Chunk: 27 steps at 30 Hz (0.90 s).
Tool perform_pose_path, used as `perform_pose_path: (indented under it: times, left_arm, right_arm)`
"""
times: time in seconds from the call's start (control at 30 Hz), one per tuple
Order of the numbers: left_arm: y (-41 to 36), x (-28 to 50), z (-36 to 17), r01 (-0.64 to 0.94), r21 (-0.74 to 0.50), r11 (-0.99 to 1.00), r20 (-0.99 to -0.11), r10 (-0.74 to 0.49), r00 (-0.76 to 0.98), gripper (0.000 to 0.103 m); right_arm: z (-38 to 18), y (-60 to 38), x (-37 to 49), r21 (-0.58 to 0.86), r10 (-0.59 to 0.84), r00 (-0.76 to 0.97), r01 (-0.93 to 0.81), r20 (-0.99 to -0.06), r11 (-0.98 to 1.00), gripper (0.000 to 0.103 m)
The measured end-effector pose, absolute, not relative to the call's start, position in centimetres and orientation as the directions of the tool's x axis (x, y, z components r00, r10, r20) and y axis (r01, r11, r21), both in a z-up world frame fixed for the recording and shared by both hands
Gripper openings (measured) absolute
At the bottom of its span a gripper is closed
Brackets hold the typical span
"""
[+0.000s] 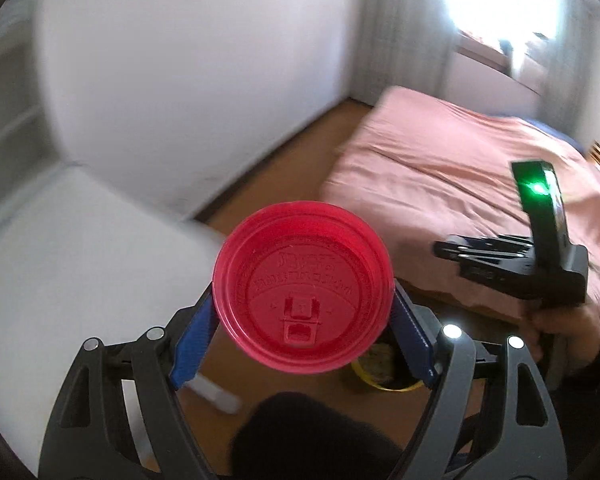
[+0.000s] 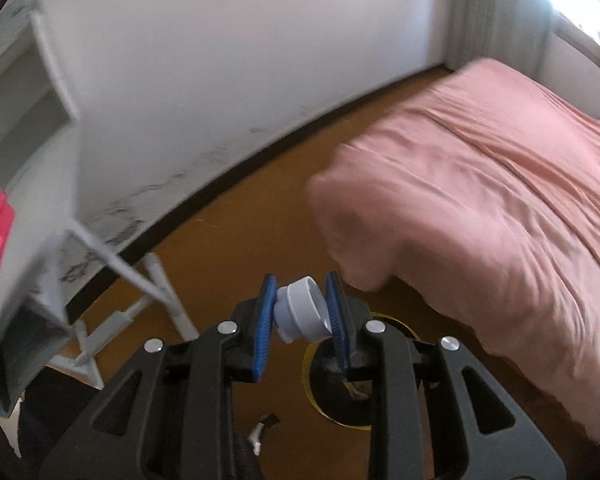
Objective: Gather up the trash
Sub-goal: 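Carry the red lid and white cup over to the trash bin, then open right gripper to drop the cup while left gripper drops the red lid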
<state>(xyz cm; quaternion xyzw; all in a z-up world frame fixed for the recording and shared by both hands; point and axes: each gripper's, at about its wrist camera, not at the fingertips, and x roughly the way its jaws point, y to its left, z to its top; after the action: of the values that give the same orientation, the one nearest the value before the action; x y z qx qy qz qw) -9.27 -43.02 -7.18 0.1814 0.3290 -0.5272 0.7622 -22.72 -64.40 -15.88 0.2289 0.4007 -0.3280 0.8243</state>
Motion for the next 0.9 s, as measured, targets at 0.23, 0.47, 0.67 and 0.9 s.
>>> perform_pose_path:
  times: [0.23,0.47,0.67,0.9]
  left_arm:
    - [-49.7,-13.9,-13.4,0.962,-0.097,0.254,-0.764,-0.639,0.092,0.078]
    - [-53.1,-16.0,-16.6,0.97,-0.116,0.213,-0.798,-0.601,0.037,0.079]
    - [-54.2,-16.5,-17.0,0.971,-0.126,0.203,-0.808,-0.589,0.018,0.079]
    - [-54.4,-16.4,-17.4,0.971,-0.133,0.201,-0.816,-0.578,0.008,0.079]
  right_arm:
    - [-21.5,-66.8,-27.9,0.149,-0.268,0.364,0.796,-0.892,0.587,0.026]
    - [-23.8,-67.9,-31.2,0.194,-0.207,0.345,0.83,-0.916,0.523,0.026]
    - [-23.6,-68.2,-31.4,0.208,-0.201,0.353,0.832,-0.914,0.514,0.026]
    - [-22.7,-68.7,-31.0,0.212,-0.237,0.368,0.839,-0.899,0.502,0.06]
